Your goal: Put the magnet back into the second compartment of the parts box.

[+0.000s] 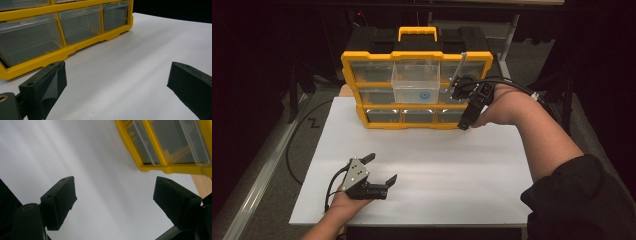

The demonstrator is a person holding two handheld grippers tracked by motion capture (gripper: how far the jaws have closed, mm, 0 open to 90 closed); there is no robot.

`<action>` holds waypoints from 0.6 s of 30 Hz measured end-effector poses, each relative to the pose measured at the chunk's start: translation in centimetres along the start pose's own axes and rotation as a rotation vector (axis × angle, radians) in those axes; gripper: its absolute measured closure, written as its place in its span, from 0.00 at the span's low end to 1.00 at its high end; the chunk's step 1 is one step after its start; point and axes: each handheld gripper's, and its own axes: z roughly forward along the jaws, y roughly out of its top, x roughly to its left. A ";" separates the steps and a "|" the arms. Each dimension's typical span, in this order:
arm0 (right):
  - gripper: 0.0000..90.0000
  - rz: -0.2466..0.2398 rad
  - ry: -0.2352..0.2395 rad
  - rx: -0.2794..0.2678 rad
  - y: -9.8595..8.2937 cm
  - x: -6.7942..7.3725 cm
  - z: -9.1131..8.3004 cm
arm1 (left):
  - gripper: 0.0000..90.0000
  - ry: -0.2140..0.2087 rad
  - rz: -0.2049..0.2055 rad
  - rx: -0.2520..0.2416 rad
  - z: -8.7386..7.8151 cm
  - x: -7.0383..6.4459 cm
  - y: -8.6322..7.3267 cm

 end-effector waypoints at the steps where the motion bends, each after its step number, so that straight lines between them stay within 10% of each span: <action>1: 0.22 -0.003 0.002 0.002 -0.1 0.0 0.2 | 0.03 0.000 0.000 0.000 0.0 0.0 0.0; 18: 0.20 0.008 0.013 0.022 -2.1 0.5 2.6 | 0.03 0.002 0.000 0.002 0.0 0.0 0.0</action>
